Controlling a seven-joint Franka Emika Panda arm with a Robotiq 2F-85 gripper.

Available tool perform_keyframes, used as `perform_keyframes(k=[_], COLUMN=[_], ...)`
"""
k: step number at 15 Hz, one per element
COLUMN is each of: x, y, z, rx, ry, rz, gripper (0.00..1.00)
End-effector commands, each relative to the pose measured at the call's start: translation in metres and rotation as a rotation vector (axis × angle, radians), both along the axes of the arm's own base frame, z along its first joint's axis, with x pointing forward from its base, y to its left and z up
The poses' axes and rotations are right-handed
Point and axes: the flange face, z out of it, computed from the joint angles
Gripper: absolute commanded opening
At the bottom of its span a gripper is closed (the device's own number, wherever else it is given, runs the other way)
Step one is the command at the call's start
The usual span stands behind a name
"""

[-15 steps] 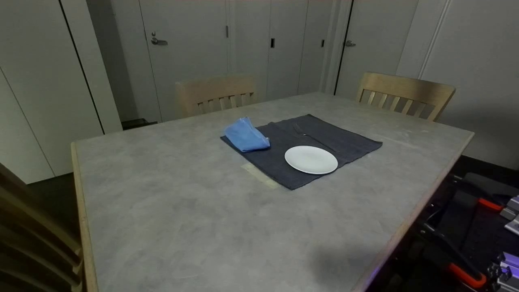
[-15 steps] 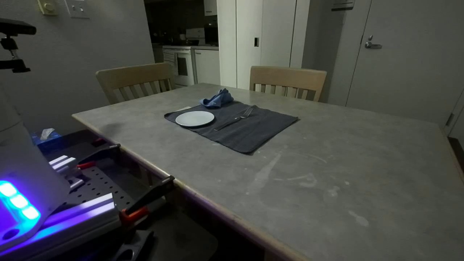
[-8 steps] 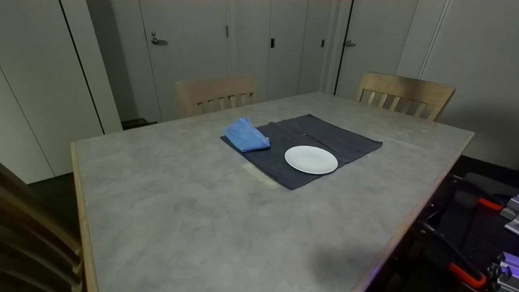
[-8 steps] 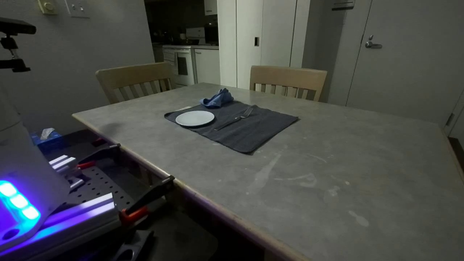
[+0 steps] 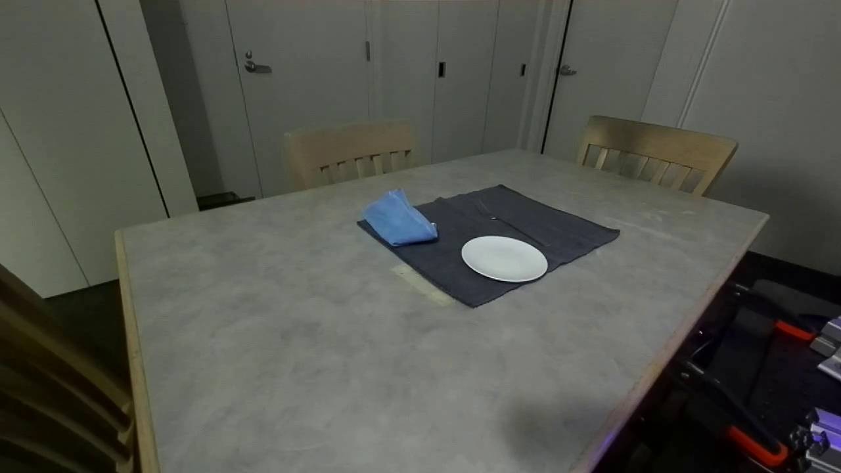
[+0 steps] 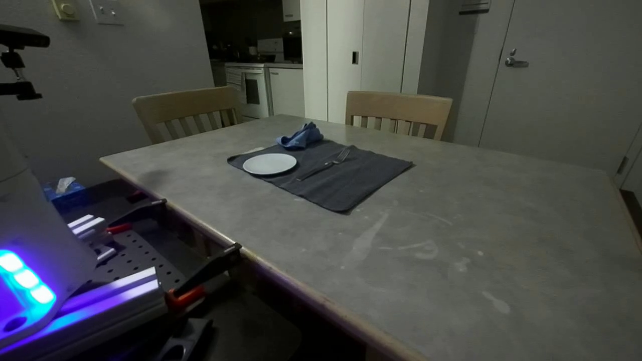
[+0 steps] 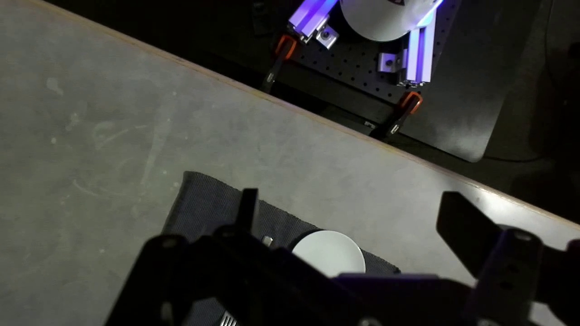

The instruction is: Take the cloth and wipe the plate

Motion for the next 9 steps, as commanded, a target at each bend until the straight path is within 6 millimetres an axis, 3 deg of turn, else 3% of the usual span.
perform_keyframes(k=[1, 9], x=[0.0046, 0.0012], y=[0.0014, 0.0007], z=[-0.003, 0.0022], rx=[-0.002, -0.001], ry=[0.011, -0.001], rz=[0.004, 0.002], gripper=[1.0, 1.0])
